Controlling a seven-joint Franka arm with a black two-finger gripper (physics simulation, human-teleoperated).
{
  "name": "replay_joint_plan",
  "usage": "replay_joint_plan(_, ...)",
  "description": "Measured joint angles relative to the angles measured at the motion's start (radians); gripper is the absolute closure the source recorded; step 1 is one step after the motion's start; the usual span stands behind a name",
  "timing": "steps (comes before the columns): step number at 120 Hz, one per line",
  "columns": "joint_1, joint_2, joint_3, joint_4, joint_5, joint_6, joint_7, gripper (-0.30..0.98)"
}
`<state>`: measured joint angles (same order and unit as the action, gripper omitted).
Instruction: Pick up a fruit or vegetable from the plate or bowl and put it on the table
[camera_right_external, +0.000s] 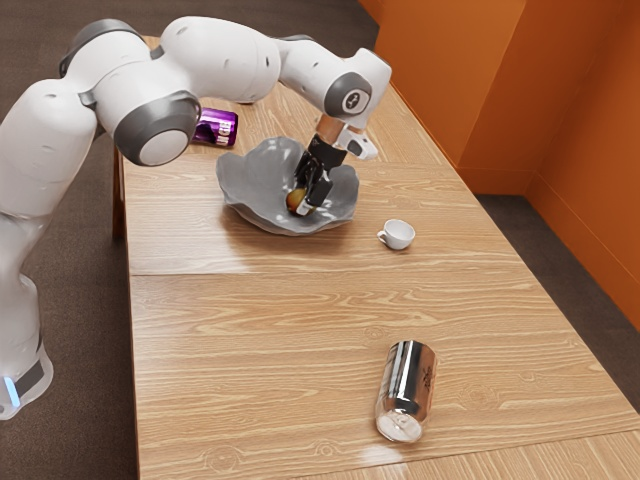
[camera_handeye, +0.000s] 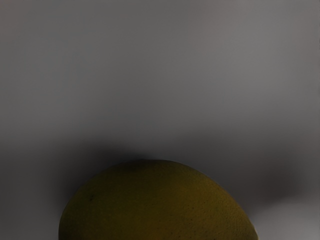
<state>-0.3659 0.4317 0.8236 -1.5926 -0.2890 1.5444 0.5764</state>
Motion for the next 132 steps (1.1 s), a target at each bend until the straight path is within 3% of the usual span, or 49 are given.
replay_joint_plan(37, -0.030, -0.072, 0.012, 0.012, 0.014, -0.010, 0.001, 0.36)
replay_joint_plan(50, -0.105, -0.121, 0.012, 0.012, 0.039, -0.023, -0.004, 0.36)
replay_joint_plan(77, -0.365, -0.143, 0.009, 0.009, 0.087, -0.058, -0.037, 0.35)
replay_joint_plan(113, -0.445, -0.133, 0.002, 0.006, 0.112, -0.070, -0.091, 0.35)
replay_joint_plan(132, -0.461, -0.131, -0.001, 0.007, 0.128, -0.074, -0.105, 0.12)
